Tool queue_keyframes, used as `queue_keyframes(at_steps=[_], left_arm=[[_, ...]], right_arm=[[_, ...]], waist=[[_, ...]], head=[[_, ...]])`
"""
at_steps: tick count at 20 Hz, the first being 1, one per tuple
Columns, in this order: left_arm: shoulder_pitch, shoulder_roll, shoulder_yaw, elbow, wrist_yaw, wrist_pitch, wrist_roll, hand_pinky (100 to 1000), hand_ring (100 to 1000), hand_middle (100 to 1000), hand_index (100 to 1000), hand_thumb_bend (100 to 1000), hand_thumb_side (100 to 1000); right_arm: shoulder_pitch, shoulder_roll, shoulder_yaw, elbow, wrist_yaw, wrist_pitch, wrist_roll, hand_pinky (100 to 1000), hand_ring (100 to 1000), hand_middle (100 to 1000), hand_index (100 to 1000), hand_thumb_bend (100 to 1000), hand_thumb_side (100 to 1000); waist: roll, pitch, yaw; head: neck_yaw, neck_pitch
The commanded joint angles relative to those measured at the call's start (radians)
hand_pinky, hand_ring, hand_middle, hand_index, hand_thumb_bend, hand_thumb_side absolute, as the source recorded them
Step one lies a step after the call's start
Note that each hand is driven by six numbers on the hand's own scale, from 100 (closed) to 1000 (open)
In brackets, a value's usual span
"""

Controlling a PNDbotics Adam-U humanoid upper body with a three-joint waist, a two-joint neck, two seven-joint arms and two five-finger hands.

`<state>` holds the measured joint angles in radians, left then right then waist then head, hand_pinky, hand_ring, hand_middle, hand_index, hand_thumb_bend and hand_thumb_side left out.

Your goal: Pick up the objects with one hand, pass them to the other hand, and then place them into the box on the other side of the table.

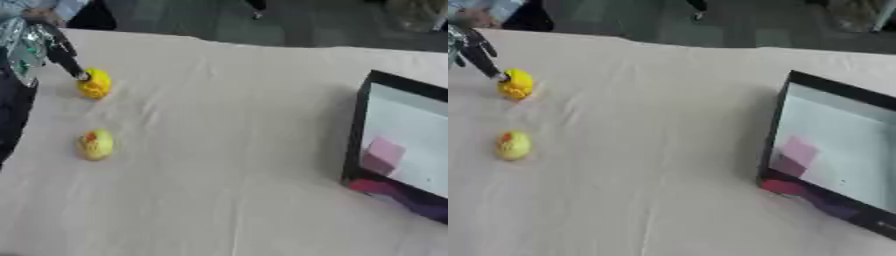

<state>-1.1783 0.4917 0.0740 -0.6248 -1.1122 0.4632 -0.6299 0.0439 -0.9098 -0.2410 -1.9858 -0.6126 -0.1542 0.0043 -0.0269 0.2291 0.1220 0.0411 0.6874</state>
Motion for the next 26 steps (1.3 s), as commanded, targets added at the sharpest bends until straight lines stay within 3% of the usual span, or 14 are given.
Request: queue_keyframes(at_steps=[1,15,19,23,26], left_arm=[[-0.014,0.036,0.010,-0.002,0.006,0.017,0.019,843,841,749,816,439,100],[-0.007,0.040,0.016,0.021,-0.004,0.038,0.007,845,848,755,801,390,100],[-0.007,0.039,0.014,0.032,-0.014,0.033,-0.030,845,848,742,763,327,100],[-0.012,0.038,0.012,0.034,-0.025,0.015,-0.065,841,833,711,663,207,100],[-0.016,0.040,0.013,0.034,-0.032,0.006,-0.083,835,814,685,622,188,100]], right_arm=[[-0.009,-0.013,-0.005,-0.014,0.017,-0.002,-0.002,1000,1000,896,940,100,752],[-0.017,0.020,0.004,-0.014,0.064,0.002,-0.008,1000,1000,890,936,100,762],[-0.013,0.028,0.005,-0.014,0.076,0.008,-0.014,1000,1000,890,937,100,767],[-0.010,0.031,0.008,-0.014,0.083,0.014,-0.019,1000,1000,887,935,100,770],[-0.005,0.029,0.007,-0.014,0.084,0.013,-0.024,1000,1000,886,935,100,767]], waist=[[-0.015,0.005,-0.005],[-0.019,0.037,-0.028],[-0.019,0.042,-0.030],[-0.017,0.041,-0.030],[-0.016,0.037,-0.030]], head=[[0.007,-0.020],[0.027,-0.045],[0.028,-0.041],[0.030,-0.033],[0.027,-0.028]])
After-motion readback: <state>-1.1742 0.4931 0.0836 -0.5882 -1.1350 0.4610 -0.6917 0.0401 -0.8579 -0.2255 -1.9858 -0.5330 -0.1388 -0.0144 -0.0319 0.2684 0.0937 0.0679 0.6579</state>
